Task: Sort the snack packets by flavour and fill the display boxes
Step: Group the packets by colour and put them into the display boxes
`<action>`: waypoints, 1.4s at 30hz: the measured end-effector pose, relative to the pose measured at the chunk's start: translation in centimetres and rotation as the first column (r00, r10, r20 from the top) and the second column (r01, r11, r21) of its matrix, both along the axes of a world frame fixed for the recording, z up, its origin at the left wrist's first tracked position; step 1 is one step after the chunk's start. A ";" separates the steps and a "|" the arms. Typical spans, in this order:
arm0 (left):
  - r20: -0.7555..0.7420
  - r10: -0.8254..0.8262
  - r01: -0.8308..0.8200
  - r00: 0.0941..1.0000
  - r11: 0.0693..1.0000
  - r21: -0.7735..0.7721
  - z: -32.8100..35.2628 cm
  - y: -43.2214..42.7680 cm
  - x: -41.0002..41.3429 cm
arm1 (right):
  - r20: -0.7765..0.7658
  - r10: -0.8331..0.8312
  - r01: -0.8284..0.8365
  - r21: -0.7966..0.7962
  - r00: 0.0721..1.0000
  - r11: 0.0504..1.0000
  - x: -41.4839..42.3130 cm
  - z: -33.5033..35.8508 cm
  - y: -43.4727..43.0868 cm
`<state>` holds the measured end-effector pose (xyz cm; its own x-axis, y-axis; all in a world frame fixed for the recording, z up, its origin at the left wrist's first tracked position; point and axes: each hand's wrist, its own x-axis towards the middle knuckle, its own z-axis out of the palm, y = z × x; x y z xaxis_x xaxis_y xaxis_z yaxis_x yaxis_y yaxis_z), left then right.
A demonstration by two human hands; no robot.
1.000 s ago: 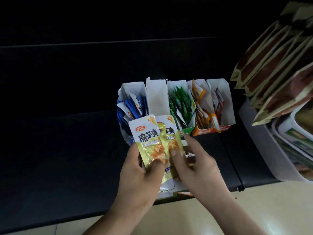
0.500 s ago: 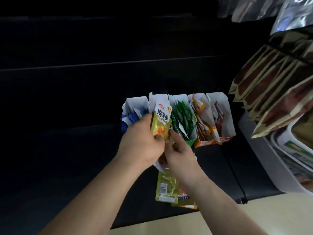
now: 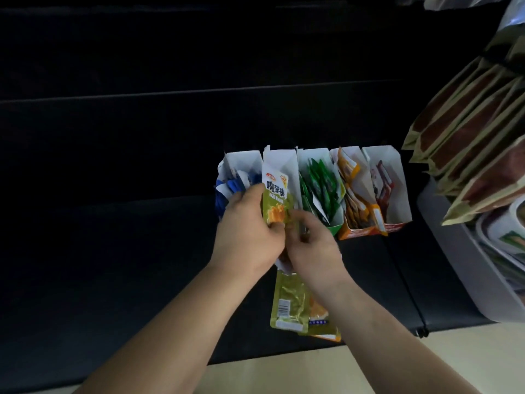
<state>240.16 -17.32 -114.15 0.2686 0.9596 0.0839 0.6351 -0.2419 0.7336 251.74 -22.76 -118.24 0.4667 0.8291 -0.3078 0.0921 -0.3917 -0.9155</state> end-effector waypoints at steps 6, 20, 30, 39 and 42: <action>0.285 -0.025 0.059 0.958 0.992 -0.112 -0.6 0.3 0.8 | -0.166 -0.108 0.105 -0.031 0.980 0.994 1.1 1.1 0.8; 0.209 0.041 -0.049 0.977 0.998 0.034 -5.0 -3.7 -3.0 | 0.186 -0.055 0.064 -0.044 0.981 0.997 2.8 -2.3 -6.7; 0.185 0.024 0.102 0.982 0.758 -0.644 -7.3 -8.6 -0.3 | 0.377 0.090 -0.038 -0.143 0.922 0.989 2.7 -5.1 -9.3; 0.195 0.013 0.128 0.981 0.709 -0.693 -7.5 -10.1 0.2 | 0.439 0.138 -0.104 -0.101 0.888 0.989 3.7 -5.9 -10.7; 0.212 0.124 0.060 0.969 0.715 -0.697 -7.7 -10.2 0.3 | 0.521 0.281 -0.204 -0.200 0.806 0.958 3.6 -6.6 -11.1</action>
